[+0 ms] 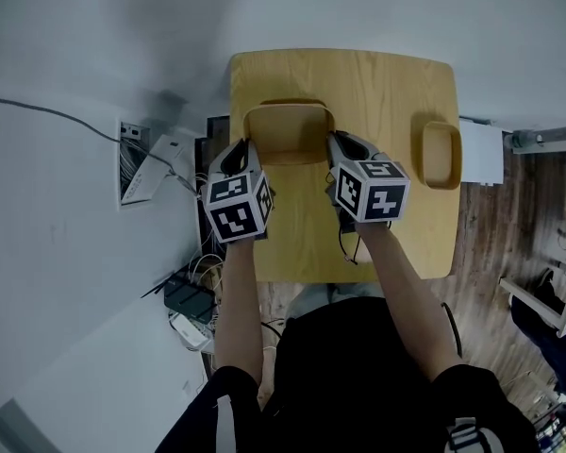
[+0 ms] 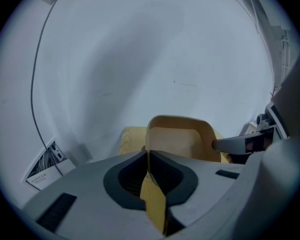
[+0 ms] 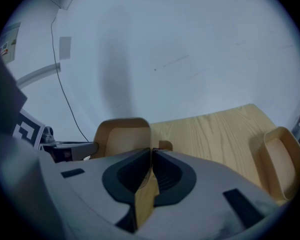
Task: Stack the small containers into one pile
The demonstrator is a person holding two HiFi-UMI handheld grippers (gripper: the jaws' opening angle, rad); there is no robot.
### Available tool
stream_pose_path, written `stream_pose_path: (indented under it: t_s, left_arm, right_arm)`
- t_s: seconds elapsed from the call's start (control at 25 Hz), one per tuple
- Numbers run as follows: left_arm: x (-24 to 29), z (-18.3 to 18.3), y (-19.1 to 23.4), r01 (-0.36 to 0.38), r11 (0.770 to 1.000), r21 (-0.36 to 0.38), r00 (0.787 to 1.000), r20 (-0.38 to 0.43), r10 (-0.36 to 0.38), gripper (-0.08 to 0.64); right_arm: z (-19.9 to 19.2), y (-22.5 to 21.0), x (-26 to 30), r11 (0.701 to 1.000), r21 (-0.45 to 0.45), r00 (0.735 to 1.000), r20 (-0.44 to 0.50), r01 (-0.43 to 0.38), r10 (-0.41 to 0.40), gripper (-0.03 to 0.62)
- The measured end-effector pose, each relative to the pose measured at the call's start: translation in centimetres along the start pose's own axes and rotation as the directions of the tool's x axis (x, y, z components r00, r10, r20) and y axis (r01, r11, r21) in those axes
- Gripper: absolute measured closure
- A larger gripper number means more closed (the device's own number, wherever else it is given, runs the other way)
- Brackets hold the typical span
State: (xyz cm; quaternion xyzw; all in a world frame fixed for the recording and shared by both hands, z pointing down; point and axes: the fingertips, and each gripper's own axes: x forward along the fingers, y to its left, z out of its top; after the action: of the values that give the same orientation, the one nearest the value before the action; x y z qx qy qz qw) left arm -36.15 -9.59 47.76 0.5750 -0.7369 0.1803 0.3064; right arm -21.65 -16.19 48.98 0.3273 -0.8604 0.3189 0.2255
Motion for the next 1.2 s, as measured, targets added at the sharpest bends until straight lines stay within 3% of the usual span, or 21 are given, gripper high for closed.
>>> stream_pose_path:
  t_s: [0.76, 1.2]
  left_arm:
    - [6.3, -0.6, 0.5, 0.043, 0.999, 0.018, 0.976, -0.214, -0.038, 0.537]
    - [7.5, -1.9, 1.0, 0.072, 0.997, -0.007, 0.942, -0.327, -0.07, 0.537]
  right_arm:
    - [-0.9, -3.1, 5.3, 0.996, 0.063, 0.986, -0.156, 0.061, -0.051, 0.575]
    - [-2.4, -3.4, 6.4, 0.995, 0.073, 0.968, -0.246, 0.073, -0.053, 0.575]
